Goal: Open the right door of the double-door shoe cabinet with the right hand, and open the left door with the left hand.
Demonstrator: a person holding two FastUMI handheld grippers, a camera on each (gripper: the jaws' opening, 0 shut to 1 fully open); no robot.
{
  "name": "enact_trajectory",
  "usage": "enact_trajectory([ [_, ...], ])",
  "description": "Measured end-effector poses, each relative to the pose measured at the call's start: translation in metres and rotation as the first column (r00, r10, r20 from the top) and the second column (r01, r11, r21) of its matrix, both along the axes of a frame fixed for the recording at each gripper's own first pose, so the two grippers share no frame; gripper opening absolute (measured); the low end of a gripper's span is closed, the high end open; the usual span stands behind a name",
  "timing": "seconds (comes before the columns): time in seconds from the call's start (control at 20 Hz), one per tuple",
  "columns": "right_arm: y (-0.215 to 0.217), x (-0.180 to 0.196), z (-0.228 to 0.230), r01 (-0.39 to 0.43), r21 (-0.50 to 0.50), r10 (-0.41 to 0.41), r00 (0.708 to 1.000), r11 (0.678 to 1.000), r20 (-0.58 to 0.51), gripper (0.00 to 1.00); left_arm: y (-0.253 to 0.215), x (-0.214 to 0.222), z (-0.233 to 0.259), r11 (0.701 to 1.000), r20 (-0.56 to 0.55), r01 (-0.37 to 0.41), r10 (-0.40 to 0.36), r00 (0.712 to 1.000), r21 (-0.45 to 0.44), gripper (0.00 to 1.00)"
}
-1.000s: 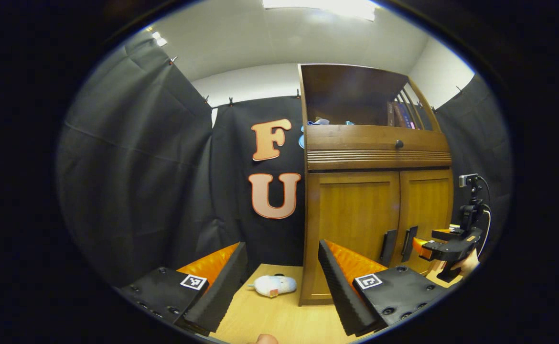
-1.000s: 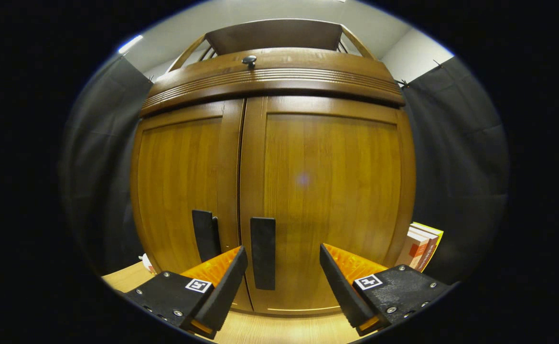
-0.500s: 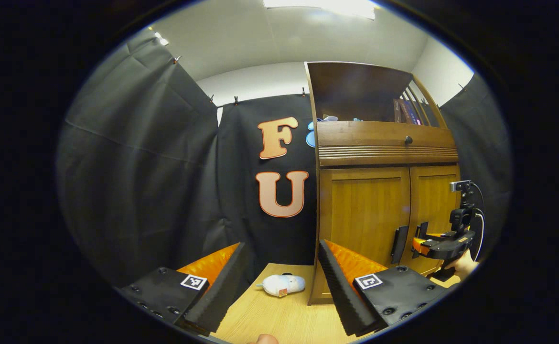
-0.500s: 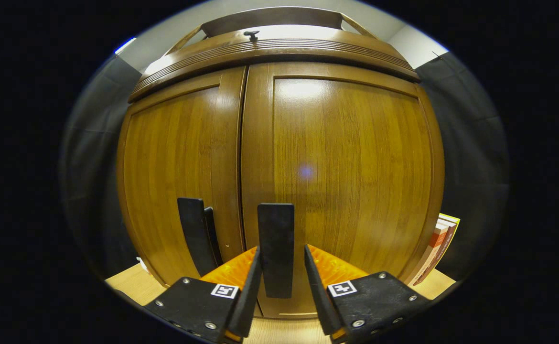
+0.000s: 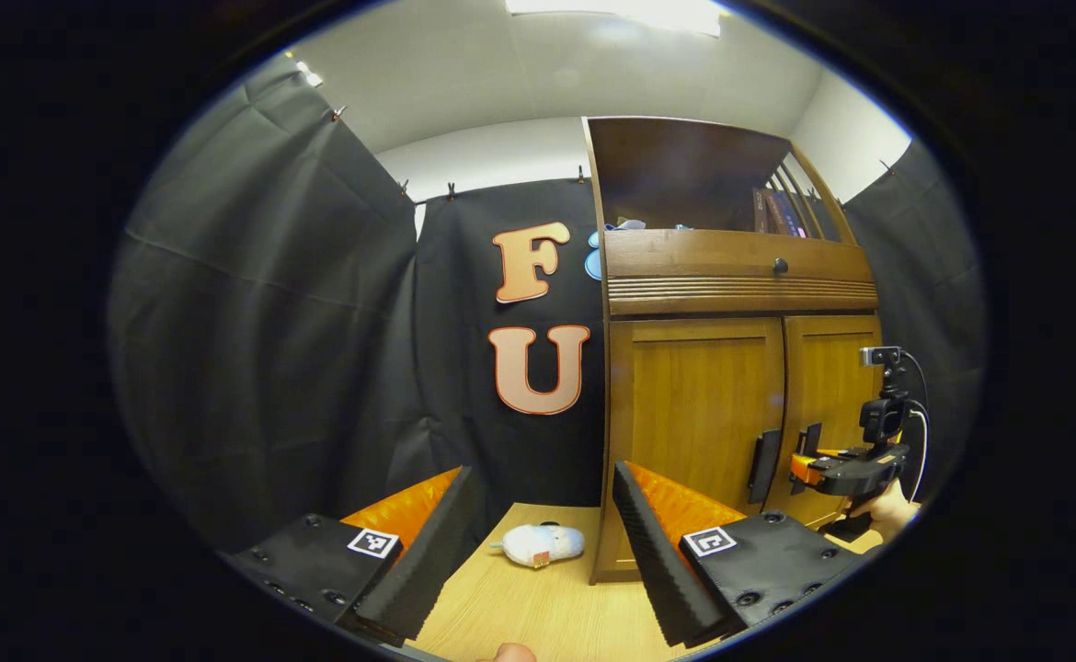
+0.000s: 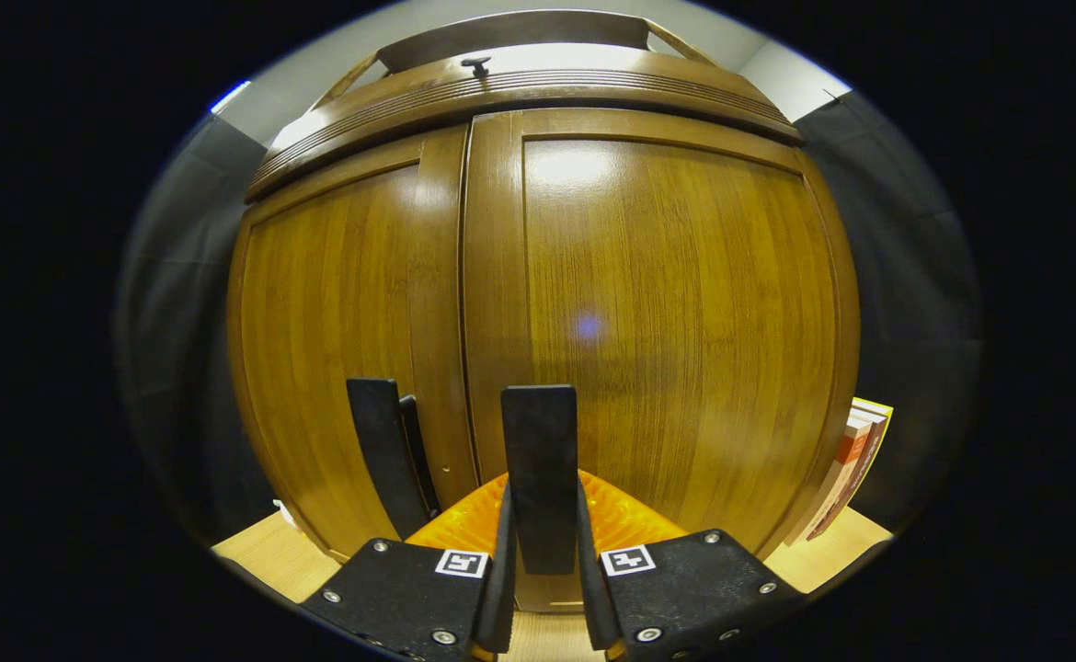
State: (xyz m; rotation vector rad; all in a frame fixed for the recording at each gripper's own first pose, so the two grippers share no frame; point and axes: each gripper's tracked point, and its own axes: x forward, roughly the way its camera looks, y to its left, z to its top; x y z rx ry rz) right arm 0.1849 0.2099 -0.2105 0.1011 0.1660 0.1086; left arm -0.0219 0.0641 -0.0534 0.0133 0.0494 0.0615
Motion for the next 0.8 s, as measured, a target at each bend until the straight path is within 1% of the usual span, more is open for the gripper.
enact_trajectory([
  [0.1, -0.001, -0.011, 0.001, -0.013, 0.002, 0.013, 1.0, 1.0, 0.005, 0.24, 0.0, -0.001, 0.002, 1.0, 0.001, -0.001, 0.001, 1.0, 0.005, 0.96],
  [0.15, -0.002, -0.017, 0.002, -0.022, 0.004, 0.022, 1.0, 1.0, 0.002, 0.34, -0.001, -0.002, 0.002, 1.0, 0.004, -0.002, 0.002, 1.0, 0.006, 0.96],
  [0.2, -0.004, -0.024, 0.002, -0.03, 0.009, 0.03, 1.0, 0.999, -0.002, 0.29, -0.002, -0.003, 0.004, 1.0, 0.007, -0.001, 0.001, 1.0, 0.004, 0.96],
  [0.25, -0.006, -0.031, 0.003, -0.037, 0.014, 0.038, 0.999, 0.999, -0.006, 0.34, -0.002, -0.005, 0.006, 1.0, 0.01, 0.001, -0.001, 1.0, 0.001, 0.99],
  [0.3, -0.009, -0.038, 0.004, -0.045, 0.016, 0.045, 0.999, 0.999, -0.01, 0.34, -0.004, -0.007, 0.007, 1.0, 0.013, 0.003, -0.003, 1.0, -0.001, 0.98],
  [0.35, -0.011, -0.045, 0.004, -0.052, 0.02, 0.052, 0.999, 0.998, -0.014, 0.29, -0.006, -0.01, 0.009, 1.0, 0.017, 0.007, -0.007, 1.0, -0.003, 0.98],
  [0.45, -0.017, -0.058, 0.006, -0.065, 0.028, 0.066, 0.998, 0.997, -0.024, 0.29, -0.014, -0.023, 0.008, 1.0, 0.019, 0.015, -0.015, 1.0, -0.002, 0.96],
  [0.5, -0.02, -0.065, 0.006, -0.069, 0.03, 0.069, 0.997, 0.997, -0.026, 0.29, -0.017, -0.027, 0.009, 1.0, 0.019, 0.021, -0.021, 1.0, 0.0, 0.99],
  [0.55, -0.022, -0.068, 0.007, -0.074, 0.03, 0.075, 0.997, 0.997, -0.027, 0.29, -0.019, -0.03, 0.009, 1.0, 0.019, 0.026, -0.026, 0.999, 0.001, 0.99],
  [0.6, -0.026, -0.075, 0.008, -0.077, 0.031, 0.078, 0.997, 0.997, -0.027, 0.26, -0.022, -0.033, 0.01, 1.0, 0.019, 0.031, -0.031, 0.999, 0.002, 0.99],
  [0.8, -0.041, -0.101, 0.01, -0.08, 0.029, 0.081, 0.996, 0.996, -0.032, 0.26, -0.034, -0.038, 0.013, 0.999, 0.02, 0.045, -0.045, 0.999, 0.004, 0.99],
])
